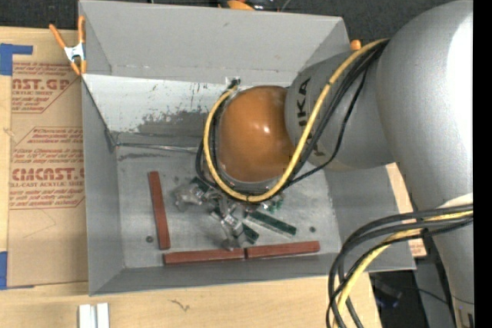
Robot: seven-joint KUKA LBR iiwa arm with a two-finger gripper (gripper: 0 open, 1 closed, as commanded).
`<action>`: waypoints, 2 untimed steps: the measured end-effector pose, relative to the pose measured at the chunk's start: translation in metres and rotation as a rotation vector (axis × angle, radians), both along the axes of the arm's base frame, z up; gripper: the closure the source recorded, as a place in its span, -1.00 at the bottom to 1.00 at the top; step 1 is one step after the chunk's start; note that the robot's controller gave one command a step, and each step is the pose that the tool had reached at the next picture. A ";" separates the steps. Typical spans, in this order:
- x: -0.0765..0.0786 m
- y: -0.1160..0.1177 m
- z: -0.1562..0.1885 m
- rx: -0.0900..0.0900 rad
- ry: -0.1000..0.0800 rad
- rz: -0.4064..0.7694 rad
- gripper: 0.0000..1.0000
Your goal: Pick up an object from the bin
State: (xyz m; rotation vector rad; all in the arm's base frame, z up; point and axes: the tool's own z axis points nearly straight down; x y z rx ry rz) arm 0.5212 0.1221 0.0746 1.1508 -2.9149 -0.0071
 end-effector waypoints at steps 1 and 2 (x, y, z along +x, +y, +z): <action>0.071 -0.026 0.090 0.001 -0.023 -0.021 -1.00; 0.024 -0.018 -0.005 0.001 -0.010 -0.339 -1.00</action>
Offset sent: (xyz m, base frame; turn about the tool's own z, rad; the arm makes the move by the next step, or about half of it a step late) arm 0.0662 -0.0251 0.0848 0.0164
